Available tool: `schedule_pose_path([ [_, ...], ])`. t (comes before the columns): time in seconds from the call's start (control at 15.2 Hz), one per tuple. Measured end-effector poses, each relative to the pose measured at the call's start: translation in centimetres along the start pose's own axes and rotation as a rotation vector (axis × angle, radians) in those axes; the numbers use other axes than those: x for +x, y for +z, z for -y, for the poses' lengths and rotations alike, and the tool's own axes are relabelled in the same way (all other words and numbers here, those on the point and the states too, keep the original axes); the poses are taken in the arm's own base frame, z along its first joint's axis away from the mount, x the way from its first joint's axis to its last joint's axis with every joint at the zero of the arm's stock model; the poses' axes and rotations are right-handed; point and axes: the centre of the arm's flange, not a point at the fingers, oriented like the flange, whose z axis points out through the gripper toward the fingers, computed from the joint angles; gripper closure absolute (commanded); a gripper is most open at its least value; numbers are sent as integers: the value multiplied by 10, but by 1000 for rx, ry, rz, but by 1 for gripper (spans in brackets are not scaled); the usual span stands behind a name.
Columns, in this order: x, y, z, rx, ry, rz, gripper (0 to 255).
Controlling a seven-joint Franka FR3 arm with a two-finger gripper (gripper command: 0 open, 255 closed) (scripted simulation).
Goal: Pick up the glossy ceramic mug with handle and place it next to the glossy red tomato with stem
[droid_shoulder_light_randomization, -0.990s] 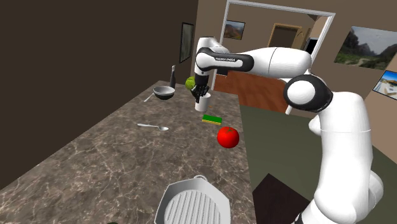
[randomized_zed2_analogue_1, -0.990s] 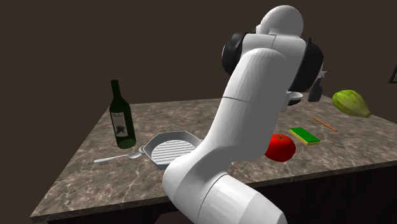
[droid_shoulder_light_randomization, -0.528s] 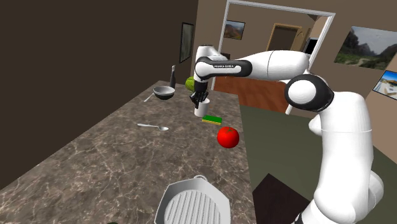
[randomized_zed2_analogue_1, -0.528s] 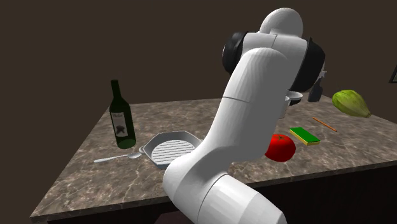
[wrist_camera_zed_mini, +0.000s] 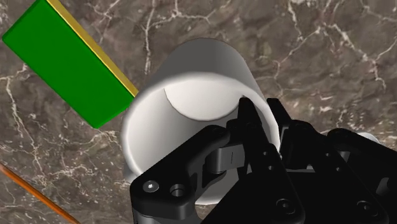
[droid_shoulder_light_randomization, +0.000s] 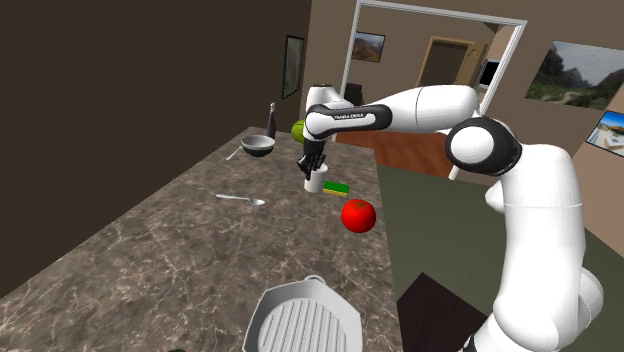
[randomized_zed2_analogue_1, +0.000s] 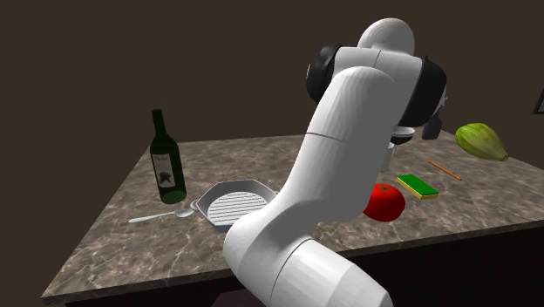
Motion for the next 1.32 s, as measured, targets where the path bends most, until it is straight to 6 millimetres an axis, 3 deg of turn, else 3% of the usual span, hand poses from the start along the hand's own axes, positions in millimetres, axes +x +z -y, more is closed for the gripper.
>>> schedule_pose_path([
  [0.59,-1,47,2,0,0,0,255],
  [0.99,-1,53,3,0,0,-1,255],
  [1.06,-1,53,3,0,0,-1,0],
  [1.32,-1,52,3,0,0,-1,0],
])
